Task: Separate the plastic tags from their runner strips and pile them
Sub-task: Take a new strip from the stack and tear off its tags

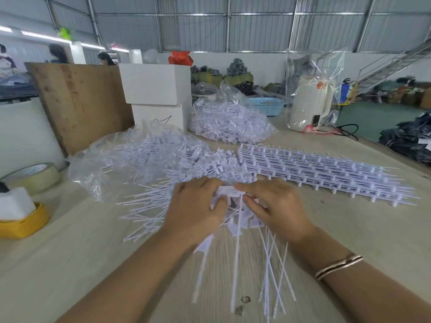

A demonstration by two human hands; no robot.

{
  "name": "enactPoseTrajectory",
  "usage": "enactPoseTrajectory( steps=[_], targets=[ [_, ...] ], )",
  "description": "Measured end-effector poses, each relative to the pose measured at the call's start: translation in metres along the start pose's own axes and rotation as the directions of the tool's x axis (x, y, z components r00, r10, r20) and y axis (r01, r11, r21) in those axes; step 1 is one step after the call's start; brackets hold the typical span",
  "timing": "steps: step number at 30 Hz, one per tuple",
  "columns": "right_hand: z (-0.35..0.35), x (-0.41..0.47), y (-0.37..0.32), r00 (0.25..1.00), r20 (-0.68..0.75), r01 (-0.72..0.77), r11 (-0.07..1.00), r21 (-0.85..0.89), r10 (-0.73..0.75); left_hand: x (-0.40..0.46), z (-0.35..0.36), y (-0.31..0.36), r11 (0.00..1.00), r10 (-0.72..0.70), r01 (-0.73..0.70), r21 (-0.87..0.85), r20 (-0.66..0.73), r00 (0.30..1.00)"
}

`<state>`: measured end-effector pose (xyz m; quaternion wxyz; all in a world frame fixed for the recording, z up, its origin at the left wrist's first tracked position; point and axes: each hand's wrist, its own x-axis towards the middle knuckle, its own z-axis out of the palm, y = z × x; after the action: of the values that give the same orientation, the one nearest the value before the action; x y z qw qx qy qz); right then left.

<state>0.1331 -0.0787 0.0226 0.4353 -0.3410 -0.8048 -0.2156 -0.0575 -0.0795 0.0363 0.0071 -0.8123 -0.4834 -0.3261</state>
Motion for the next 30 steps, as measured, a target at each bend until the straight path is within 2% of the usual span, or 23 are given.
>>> enactPoseTrajectory(
  steps=[4, 8, 9, 11, 13, 15, 17, 20, 22, 25, 28, 30],
  targets=[
    [-0.004, -0.003, 0.007, 0.988, 0.011, -0.155, 0.986, 0.061, 0.154, 0.004, -0.003, -0.013, 0.994, -0.113, 0.114, -0.005, 0.041, 0.993],
    [-0.002, -0.007, 0.011, 0.953, 0.022, -0.304, 0.944, 0.127, 0.304, 0.006, 0.007, -0.022, 0.986, -0.167, 0.167, 0.026, 0.293, 0.942],
    [-0.001, -0.008, 0.012, 0.939, 0.032, -0.342, 0.929, 0.141, 0.341, 0.005, 0.010, -0.024, 0.987, -0.158, 0.153, 0.041, 0.320, 0.934],
    [-0.002, -0.008, 0.014, 0.937, 0.071, -0.349, 0.932, 0.096, 0.343, 0.000, 0.017, -0.026, 0.993, -0.107, 0.090, 0.072, 0.285, 0.953],
    [-0.002, -0.006, 0.012, 0.953, 0.093, -0.290, 0.957, -0.012, 0.290, -0.004, 0.023, -0.025, 0.992, -0.015, -0.012, 0.126, 0.217, 0.976],
    [-0.003, -0.005, 0.013, 0.951, 0.054, -0.302, 0.952, -0.045, 0.305, -0.006, 0.026, -0.024, 0.975, 0.075, -0.110, 0.191, 0.182, 0.980],
    [-0.008, -0.006, 0.020, 0.911, -0.047, -0.411, 0.911, -0.041, 0.409, -0.004, 0.023, -0.027, 0.962, 0.126, -0.158, 0.220, 0.156, 0.980],
    [-0.018, -0.010, 0.038, 0.806, -0.138, -0.579, 0.815, 0.014, 0.576, -0.002, 0.016, -0.038, 0.962, 0.065, -0.100, 0.254, 0.143, 0.988],
    [-0.023, -0.012, 0.043, 0.781, -0.138, -0.609, 0.792, 0.050, 0.609, -0.001, 0.012, -0.043, 0.957, 0.002, -0.054, 0.285, 0.181, 0.984],
    [-0.026, -0.011, 0.046, 0.772, -0.175, -0.608, 0.790, 0.075, 0.611, 0.002, 0.004, -0.043, 0.982, 0.035, -0.071, 0.174, 0.198, 0.980],
    [-0.028, -0.011, 0.044, 0.782, -0.186, -0.572, 0.804, 0.165, 0.595, 0.003, -0.014, -0.032, 0.978, 0.022, -0.018, -0.206, 0.016, 1.000],
    [-0.029, -0.011, 0.040, 0.809, -0.182, -0.525, 0.826, 0.205, 0.559, 0.005, -0.024, -0.027, 0.886, -0.024, -0.015, -0.463, -0.079, 0.997]
  ],
)
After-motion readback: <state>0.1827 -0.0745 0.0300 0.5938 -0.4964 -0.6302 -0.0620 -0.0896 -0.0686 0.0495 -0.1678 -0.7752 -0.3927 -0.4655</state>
